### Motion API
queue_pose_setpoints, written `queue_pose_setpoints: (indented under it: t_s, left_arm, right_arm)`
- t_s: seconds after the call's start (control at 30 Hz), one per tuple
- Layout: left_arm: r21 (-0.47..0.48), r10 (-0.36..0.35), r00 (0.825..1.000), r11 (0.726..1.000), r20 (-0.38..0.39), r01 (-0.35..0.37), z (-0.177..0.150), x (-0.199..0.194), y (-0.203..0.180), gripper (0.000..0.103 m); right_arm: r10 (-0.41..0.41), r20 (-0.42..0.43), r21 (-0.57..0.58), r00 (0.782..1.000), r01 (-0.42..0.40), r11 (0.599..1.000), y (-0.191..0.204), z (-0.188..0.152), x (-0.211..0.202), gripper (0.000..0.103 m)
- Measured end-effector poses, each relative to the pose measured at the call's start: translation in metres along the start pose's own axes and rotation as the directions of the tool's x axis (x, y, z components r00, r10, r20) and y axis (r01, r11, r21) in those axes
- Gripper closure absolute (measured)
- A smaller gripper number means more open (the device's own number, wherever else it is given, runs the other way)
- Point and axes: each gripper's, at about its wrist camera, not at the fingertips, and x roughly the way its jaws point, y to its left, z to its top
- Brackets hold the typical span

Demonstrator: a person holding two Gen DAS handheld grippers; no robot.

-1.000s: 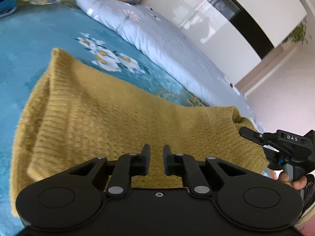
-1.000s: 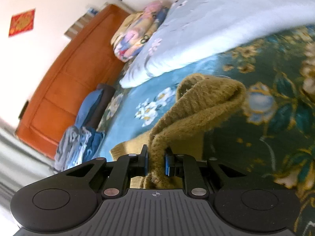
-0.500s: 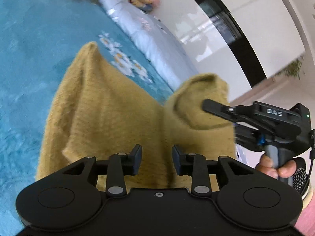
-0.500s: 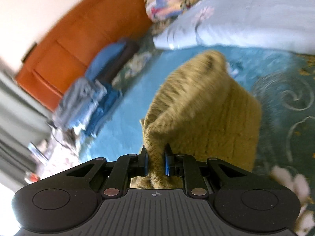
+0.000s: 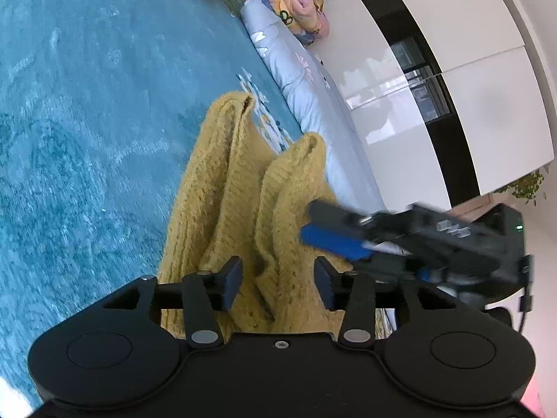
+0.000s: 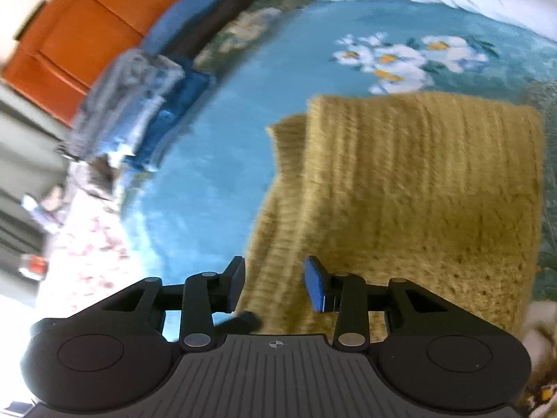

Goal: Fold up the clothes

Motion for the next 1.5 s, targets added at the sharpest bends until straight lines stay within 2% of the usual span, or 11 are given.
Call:
queue_pose_setpoints:
  t_s: [0.2, 0.43, 0.53, 0.67, 0.83, 0.9, 1.0, 1.1, 1.3, 1.4, 1.5]
  left_arm:
    - [0.06, 0.03, 0.999, 0.998, -0.028, -0.029, -0.003, 0.011, -0.012, 0.044]
    - [0.158, 0.099, 0.994, 0.983, -0.054, -0.089, -0.008, 0.028, -0.029, 0.041]
    - [0.19, 0.114, 0.992, 0.977, -0.057, -0.101, -0.008, 0.034, -0.033, 0.044]
    - [0.215, 0.122, 0.991, 0.971, -0.062, -0.106, -0.01, 0.039, -0.033, 0.062]
    - [0.214, 0.121, 0.991, 0.971, -0.062, -0.105, -0.012, 0.041, -0.029, 0.069]
    - [0.216, 0.116, 0.991, 0.971, -0.062, -0.1, -0.012, 0.042, -0.028, 0.071]
    - [0.216, 0.096, 0.994, 0.973, -0.053, -0.082, -0.013, 0.041, -0.029, 0.078]
    - [0.196, 0.053, 0.998, 0.98, -0.04, -0.044, -0.01, 0.036, -0.029, 0.085]
    - [0.173, -0.05, 0.998, 0.984, 0.027, 0.045, 0.008, 0.007, -0.037, 0.085]
    - [0.139, -0.046, 0.996, 0.99, 0.07, 0.036, 0.02, -0.006, -0.027, 0.085]
    - [0.084, 0.012, 0.997, 0.996, 0.07, -0.018, 0.024, -0.007, -0.004, 0.085]
  right_arm:
    - [-0.081, 0.112, -0.017, 0.99, 0.084, 0.996, -0.026, 0.017, -0.043, 0.058]
    - [-0.094, 0.122, 0.011, 0.988, 0.093, 0.996, -0.046, 0.046, -0.031, 0.046]
    - [-0.107, 0.122, -0.008, 0.987, 0.109, 0.994, -0.038, 0.06, -0.018, 0.042]
    - [-0.17, 0.094, -0.093, 0.981, 0.178, 0.979, -0.015, 0.075, 0.009, 0.043]
    - [-0.309, 0.062, -0.262, 0.949, 0.315, 0.912, 0.016, 0.086, 0.04, 0.056]
    - [-0.371, 0.038, -0.315, 0.928, 0.363, 0.877, 0.023, 0.086, 0.052, 0.073]
    - [-0.416, 0.022, -0.323, 0.909, 0.401, 0.857, 0.024, 0.087, 0.059, 0.085]
    - [-0.406, 0.035, -0.287, 0.913, 0.398, 0.871, 0.021, 0.086, 0.053, 0.088]
    - [-0.304, 0.094, -0.241, 0.948, 0.318, 0.917, 0.037, 0.098, 0.029, 0.089]
    - [-0.281, 0.093, -0.257, 0.955, 0.295, 0.92, 0.05, 0.104, 0.041, 0.089]
    - [-0.311, 0.057, -0.271, 0.949, 0.315, 0.91, 0.054, 0.106, 0.072, 0.089]
